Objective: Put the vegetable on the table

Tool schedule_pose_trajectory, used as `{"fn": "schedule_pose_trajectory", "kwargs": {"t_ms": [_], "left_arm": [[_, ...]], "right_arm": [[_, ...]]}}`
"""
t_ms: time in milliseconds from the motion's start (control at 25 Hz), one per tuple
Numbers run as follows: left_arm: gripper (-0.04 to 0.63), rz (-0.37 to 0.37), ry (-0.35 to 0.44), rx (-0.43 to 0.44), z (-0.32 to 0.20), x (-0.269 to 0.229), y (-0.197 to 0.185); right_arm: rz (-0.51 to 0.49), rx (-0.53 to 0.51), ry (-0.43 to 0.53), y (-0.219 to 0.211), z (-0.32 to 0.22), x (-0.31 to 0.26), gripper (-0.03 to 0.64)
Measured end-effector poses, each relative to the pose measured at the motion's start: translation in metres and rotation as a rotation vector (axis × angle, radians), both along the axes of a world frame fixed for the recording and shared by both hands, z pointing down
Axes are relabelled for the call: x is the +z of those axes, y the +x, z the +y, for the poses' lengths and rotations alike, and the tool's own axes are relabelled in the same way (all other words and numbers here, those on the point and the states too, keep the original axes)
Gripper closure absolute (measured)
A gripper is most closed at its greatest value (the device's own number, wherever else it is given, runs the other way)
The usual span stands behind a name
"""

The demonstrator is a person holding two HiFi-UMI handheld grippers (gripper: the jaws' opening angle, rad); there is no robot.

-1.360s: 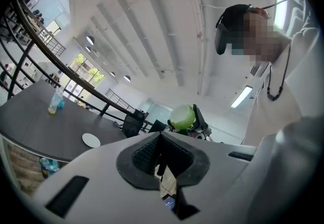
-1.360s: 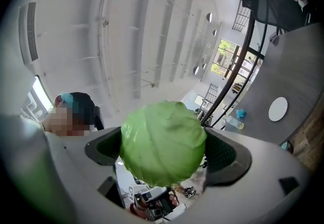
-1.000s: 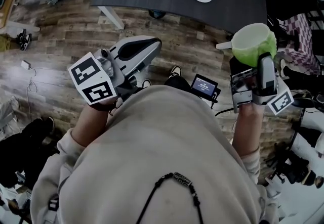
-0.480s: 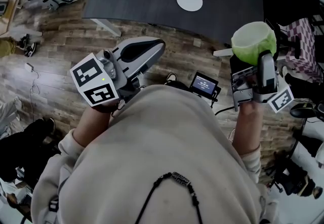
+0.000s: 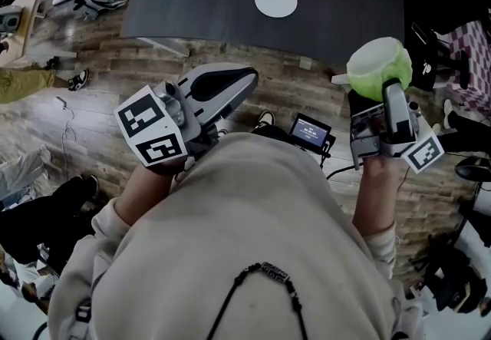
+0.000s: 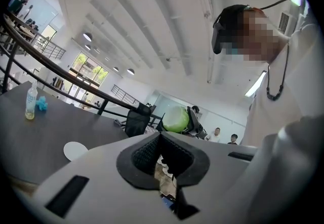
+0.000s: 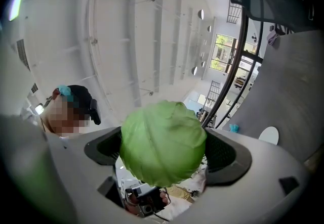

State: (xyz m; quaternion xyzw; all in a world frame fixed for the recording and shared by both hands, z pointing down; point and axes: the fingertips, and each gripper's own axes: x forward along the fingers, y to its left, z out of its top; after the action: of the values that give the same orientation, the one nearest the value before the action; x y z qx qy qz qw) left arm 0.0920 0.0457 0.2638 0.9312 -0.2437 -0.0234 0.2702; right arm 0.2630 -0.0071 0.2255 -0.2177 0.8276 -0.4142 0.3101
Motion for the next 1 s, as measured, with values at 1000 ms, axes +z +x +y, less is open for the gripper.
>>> {"fn": "schedule_pose_trajectory", "kwargs": {"t_ms": [1000], "left_arm": [[0.589, 0.031, 0.045, 0.297, -0.066, -0.009, 0.091]], "right_arm": [[0.023, 0.283, -0.001, 0.090, 0.006, 0.008, 0.130]]}}
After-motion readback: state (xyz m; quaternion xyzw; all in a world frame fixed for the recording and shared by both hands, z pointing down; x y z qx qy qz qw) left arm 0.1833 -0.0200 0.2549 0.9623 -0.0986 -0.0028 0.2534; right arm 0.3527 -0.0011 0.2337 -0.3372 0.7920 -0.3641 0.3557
